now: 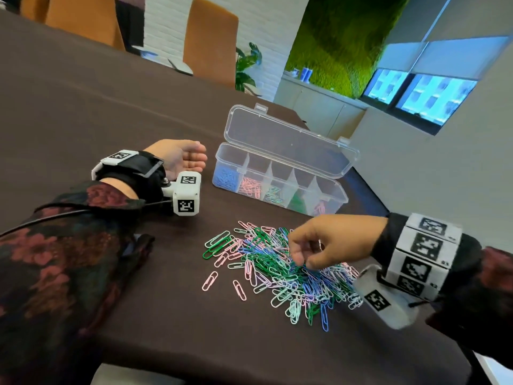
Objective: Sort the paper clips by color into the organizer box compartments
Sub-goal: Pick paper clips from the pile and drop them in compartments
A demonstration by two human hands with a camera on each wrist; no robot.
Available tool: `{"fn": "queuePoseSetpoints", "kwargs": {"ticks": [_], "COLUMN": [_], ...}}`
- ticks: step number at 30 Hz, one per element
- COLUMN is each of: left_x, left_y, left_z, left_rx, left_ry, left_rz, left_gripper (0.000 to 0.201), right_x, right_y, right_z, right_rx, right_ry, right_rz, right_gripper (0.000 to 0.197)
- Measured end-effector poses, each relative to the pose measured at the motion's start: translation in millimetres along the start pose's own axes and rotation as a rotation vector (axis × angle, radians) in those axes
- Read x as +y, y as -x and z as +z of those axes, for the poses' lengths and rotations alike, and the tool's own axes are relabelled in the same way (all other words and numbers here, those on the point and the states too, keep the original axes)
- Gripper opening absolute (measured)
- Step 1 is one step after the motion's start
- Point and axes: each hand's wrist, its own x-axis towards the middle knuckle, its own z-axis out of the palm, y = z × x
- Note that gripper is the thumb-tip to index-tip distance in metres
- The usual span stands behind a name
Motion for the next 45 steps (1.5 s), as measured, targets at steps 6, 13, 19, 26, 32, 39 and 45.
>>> {"fn": "queuePoseSetpoints", "kwargs": {"ticks": [6, 13, 19, 26, 32, 39, 45], "left_x": [0, 2, 30, 36, 7, -5, -19], "left_y": [-3, 0, 38, 89, 102, 115, 127], "left_z": [-2, -2, 24, 86, 106, 132, 173], "left_rx": [0.007, 0.005, -0.114, -0.728, -0.863, -0.924, -1.194], "left_ry": [-0.008, -0.005, -0.141, -0.958, -1.778, -1.732, -1.699], "left_rz": [-0.003, -0.014, 0.188, 0.213, 0.43, 0.591, 0.623], "left_gripper": [0.019, 0.021, 0.02, 0.008, 0.022, 0.025, 0.021], "right_x": [11, 21, 34, 33, 28, 40, 48], "right_y": [30, 34, 39, 30, 16, 15, 32], "right_z": [30, 61, 49, 34, 36, 38, 45], "right_rx": [0.007, 0.074, 0.343, 0.495, 0.545, 0.465, 0.543], "right_ry": [0.003, 0.108, -0.308, -1.318, -1.557, -1.58, -1.233], "right_rz": [-0.063, -0.178, -0.182, -0.22, -0.164, 0.121, 0.142], "right_gripper": [0.033, 0.012, 0.02, 0.018, 0.008, 0.012, 0.017]}}
